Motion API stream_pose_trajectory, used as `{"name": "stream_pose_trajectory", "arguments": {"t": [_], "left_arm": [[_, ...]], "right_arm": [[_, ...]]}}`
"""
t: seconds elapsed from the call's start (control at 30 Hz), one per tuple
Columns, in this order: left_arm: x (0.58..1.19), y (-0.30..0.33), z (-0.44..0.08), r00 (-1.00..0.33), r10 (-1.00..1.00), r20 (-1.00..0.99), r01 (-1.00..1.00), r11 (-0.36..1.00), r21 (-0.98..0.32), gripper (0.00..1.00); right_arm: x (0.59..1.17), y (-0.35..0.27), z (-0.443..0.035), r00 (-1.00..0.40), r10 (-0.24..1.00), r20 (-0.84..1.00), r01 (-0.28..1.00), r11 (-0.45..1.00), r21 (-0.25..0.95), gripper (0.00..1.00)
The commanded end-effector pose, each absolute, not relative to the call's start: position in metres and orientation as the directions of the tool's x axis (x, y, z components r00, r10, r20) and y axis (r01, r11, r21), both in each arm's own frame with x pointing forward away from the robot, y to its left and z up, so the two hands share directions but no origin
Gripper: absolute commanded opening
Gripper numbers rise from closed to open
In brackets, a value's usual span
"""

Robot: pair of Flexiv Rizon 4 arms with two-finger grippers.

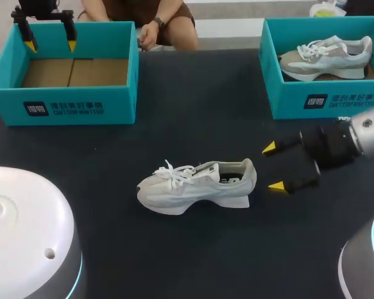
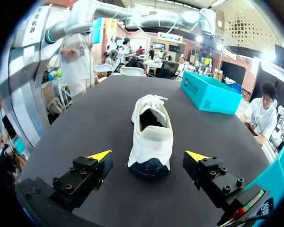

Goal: Take the shoe out of the shoebox, open the shoe tongue, remove and reinsert the insole, then place the shoe into the shoebox

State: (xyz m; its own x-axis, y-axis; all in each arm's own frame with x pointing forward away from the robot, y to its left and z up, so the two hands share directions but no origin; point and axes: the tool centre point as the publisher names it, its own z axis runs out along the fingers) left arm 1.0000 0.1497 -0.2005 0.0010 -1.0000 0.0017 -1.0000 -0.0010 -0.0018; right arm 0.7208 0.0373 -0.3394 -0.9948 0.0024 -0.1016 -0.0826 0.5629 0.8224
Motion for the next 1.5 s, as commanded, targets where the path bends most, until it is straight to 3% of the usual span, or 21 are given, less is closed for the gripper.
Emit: {"name": "stream_pose_trajectory", "arguments": {"t": [0.03, 0.97, 1.5], "left_arm": [[1.0, 0.15, -0.2, 0.001, -1.0, 0.001, -1.0, -0.001, -0.001, 1.0], [1.0, 0.15, -0.2, 0.001, -1.0, 0.001, -1.0, -0.001, -0.001, 1.0], [1.0, 0.15, -0.2, 0.001, -1.0, 0.001, -1.0, -0.001, -0.001, 1.0]], "right_arm": [[0.723, 0.037, -0.356, -0.993, 0.026, -0.113, -0.08, 0.546, 0.834, 1.0], [0.738, 0.073, -0.404, -0.98, 0.172, -0.099, -0.003, 0.487, 0.874, 1.0], [0.738, 0.111, -0.417, -0.988, 0.137, -0.074, -0.006, 0.443, 0.896, 1.0]]}}
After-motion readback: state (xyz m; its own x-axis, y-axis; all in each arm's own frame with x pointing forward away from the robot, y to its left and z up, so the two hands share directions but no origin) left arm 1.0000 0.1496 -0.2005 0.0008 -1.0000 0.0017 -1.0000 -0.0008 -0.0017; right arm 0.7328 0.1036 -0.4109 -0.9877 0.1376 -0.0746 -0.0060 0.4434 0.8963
